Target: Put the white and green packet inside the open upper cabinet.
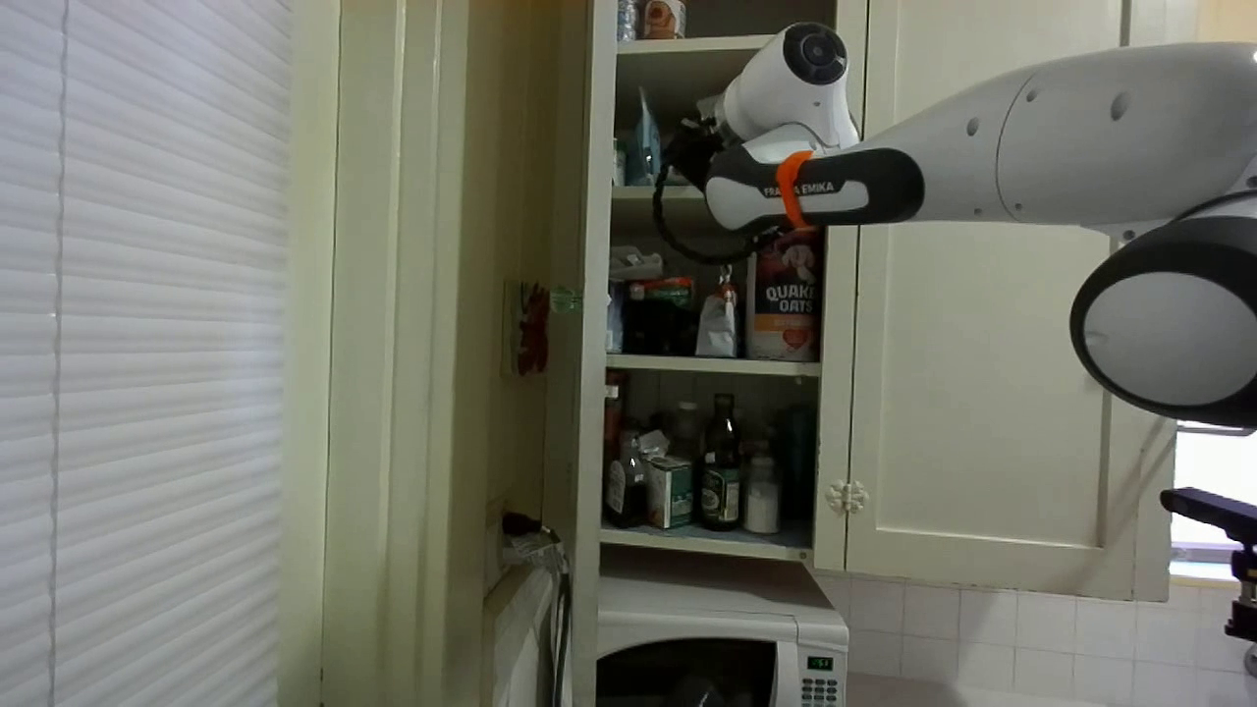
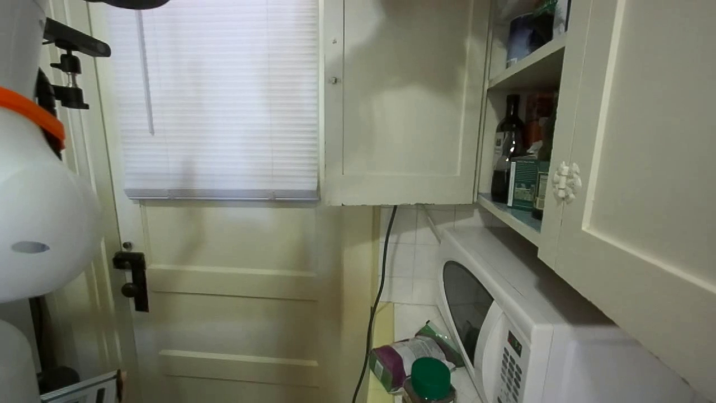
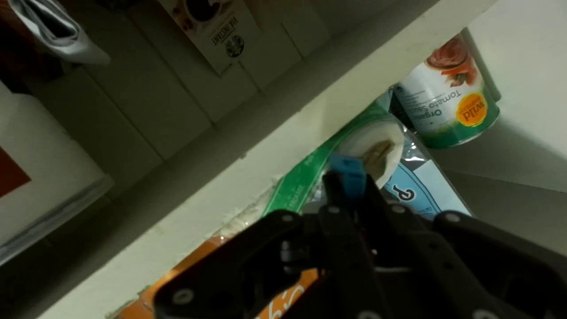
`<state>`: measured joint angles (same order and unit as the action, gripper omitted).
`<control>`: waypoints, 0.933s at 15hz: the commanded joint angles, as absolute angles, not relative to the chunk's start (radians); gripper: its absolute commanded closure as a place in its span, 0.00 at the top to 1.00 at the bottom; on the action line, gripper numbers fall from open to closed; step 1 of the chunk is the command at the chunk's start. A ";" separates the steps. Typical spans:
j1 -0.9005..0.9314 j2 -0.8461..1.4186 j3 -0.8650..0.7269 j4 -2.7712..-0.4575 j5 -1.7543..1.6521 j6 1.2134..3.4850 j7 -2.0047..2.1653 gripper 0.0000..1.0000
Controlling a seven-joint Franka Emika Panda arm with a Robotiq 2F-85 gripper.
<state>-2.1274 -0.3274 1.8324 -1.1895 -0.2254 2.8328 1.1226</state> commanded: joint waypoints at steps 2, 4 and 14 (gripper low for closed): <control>-2.228 -0.354 1.919 -1.143 -0.138 2.797 1.131 0.03; -2.249 -0.348 1.948 -1.127 -0.116 2.779 1.124 0.23; -1.966 -0.384 1.628 -1.127 0.125 2.633 0.967 1.00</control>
<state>-2.0444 -0.3595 1.7313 -1.1300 0.0471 2.6987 1.0169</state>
